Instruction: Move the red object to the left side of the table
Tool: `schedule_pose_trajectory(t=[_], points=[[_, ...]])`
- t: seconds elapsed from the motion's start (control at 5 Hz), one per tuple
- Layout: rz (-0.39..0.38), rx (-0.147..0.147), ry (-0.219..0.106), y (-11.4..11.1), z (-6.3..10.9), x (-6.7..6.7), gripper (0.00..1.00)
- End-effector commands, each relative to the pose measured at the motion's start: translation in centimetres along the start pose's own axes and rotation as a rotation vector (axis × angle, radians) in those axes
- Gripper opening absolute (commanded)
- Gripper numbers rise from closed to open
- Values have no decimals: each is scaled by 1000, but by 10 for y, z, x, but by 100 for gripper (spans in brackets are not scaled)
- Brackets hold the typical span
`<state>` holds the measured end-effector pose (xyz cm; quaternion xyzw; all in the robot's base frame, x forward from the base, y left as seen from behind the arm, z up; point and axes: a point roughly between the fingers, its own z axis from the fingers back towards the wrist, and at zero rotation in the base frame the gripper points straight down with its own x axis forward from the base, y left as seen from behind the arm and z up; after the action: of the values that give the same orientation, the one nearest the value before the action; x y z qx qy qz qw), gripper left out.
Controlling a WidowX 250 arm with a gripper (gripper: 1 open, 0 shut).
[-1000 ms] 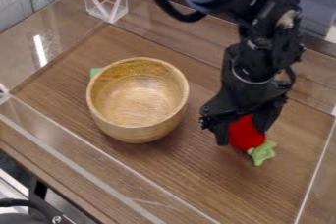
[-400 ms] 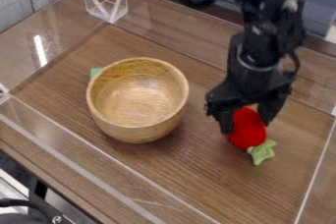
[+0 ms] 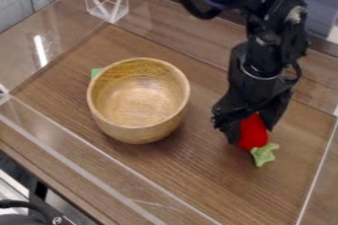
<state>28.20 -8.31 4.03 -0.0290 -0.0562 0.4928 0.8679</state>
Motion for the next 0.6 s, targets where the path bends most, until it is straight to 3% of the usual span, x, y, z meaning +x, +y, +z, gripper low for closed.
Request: schedule_pose_trajectory(t=[0.0,0.2,0.4], points=[[18,-23,0,-10,2,5,0],[20,-10,24,-10,2,9,0],[-27,1,65,-11,-3,5,0]])
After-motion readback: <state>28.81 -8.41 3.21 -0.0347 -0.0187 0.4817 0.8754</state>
